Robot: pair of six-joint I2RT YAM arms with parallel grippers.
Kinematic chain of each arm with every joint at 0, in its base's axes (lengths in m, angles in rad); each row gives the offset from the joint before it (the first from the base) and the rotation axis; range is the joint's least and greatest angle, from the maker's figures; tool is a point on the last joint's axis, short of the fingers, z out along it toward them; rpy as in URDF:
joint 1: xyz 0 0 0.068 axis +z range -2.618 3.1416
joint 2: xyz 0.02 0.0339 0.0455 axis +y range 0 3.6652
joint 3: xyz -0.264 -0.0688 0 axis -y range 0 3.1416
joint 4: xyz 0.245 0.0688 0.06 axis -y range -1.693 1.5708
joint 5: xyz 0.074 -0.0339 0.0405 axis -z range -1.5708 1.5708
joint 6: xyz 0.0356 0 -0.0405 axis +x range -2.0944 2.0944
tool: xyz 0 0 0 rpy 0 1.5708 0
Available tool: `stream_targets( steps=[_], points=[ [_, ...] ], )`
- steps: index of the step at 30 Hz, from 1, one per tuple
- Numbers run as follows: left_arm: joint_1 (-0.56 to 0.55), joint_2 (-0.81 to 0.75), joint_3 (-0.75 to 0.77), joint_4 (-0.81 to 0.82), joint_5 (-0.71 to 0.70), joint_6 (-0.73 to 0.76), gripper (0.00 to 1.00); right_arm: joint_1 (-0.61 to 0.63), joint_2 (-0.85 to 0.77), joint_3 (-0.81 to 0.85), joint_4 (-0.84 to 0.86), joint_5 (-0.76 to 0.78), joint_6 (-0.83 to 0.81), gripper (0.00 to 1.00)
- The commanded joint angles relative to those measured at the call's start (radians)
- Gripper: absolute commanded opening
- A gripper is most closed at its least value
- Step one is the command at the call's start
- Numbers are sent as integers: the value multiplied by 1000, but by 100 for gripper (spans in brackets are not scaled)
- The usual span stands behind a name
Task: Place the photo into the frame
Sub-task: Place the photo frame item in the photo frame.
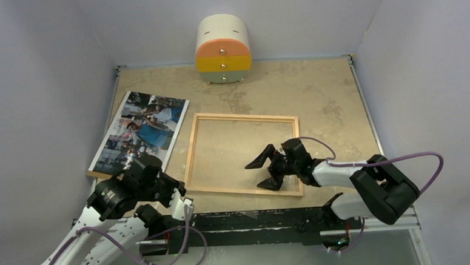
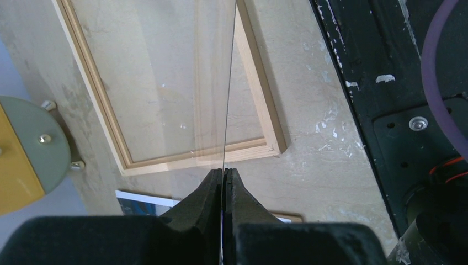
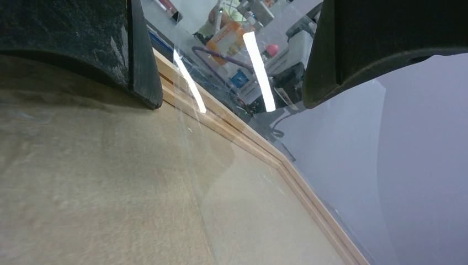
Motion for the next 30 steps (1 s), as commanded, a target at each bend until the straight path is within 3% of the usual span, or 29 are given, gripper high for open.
stream_targets(
  steps=[1, 5, 8, 13, 15, 20, 23, 26, 27, 30],
  points=[
    [4, 3, 0, 32, 20, -127, 0, 39, 52, 17, 10, 56, 7, 99],
    [4, -48, -31, 56, 26, -133, 0, 53, 104, 33, 62, 62, 21, 96],
    [4, -45, -34, 65, 30, -125, 0, 56, 152, 21, 179, 57, 72, 88],
    [4, -24, -31, 130, 10, -155, 0, 58, 242, -60, 554, 64, 214, 72],
    [4, -24, -32, 144, 12, -159, 0, 58, 270, -92, 712, 87, 262, 61],
    [4, -34, -45, 139, 19, -133, 0, 58, 333, -92, 951, 95, 307, 47],
    [4, -45, -55, 128, 36, -97, 0, 58, 363, -83, 1022, 95, 312, 38],
    [3, -50, -70, 130, 49, -61, 0, 58, 355, -40, 957, 67, 271, 29],
    [3, -48, -74, 141, 48, -58, 2, 57, 340, -19, 899, 55, 239, 24],
    [4, -16, -74, 159, 31, -56, 42, 47, 261, 48, 670, 50, 83, 13]
  ],
)
